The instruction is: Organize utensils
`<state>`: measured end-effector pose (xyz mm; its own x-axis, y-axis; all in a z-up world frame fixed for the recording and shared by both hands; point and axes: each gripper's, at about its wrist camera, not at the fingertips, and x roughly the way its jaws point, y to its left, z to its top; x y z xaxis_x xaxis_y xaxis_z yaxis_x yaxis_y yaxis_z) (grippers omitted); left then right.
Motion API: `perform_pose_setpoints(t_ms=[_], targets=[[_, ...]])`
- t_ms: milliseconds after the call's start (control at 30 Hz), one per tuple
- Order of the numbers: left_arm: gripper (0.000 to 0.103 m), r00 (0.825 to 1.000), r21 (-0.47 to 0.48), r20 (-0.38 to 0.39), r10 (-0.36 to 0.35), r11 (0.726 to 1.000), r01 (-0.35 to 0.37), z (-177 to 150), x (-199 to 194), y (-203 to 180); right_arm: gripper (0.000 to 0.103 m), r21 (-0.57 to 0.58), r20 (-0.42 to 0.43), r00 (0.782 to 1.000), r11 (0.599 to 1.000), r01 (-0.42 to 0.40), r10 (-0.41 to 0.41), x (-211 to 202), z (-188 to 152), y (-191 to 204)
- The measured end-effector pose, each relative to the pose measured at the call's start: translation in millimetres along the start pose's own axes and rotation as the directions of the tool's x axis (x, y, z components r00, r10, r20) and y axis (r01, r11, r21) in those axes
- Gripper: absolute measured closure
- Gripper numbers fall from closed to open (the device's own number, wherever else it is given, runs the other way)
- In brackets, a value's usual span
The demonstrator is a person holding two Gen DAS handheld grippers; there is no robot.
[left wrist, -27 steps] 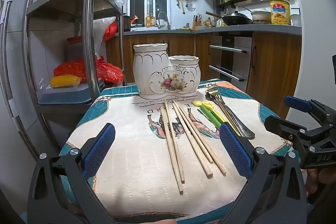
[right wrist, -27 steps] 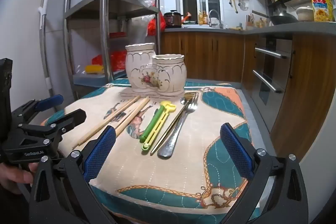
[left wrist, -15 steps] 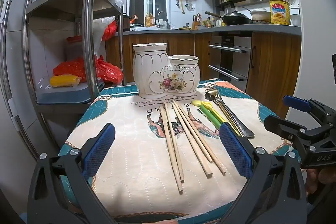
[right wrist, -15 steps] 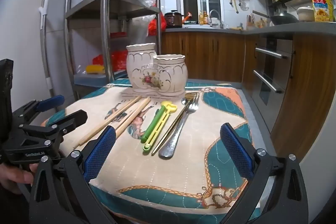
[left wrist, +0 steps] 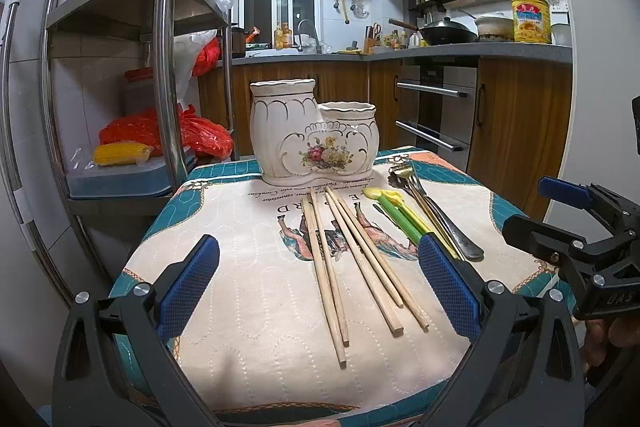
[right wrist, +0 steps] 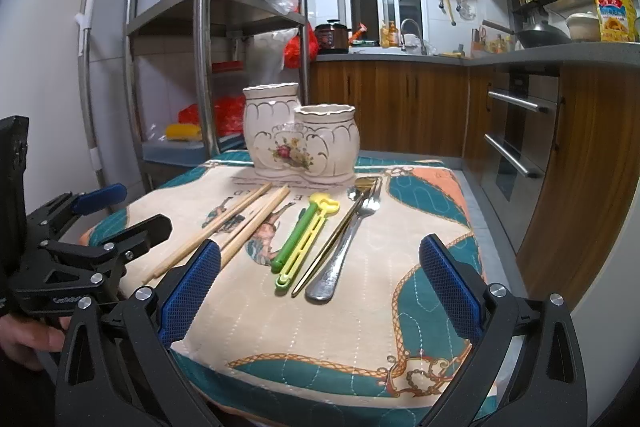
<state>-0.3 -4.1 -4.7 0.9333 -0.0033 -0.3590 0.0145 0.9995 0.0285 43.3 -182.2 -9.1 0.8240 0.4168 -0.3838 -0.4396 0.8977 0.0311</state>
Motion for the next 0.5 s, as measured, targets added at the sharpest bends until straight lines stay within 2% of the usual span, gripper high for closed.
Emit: perform_pose_setpoints(t_ms=[500], targets=[[0.005, 1.0, -0.001, -0.003, -0.001, 1.0, 0.001, 1.1, -0.9, 3.1, 0.004, 0.0, 0.001, 1.0, 1.0, -0.001, 0.001, -1.1, 0.8, 0.4]])
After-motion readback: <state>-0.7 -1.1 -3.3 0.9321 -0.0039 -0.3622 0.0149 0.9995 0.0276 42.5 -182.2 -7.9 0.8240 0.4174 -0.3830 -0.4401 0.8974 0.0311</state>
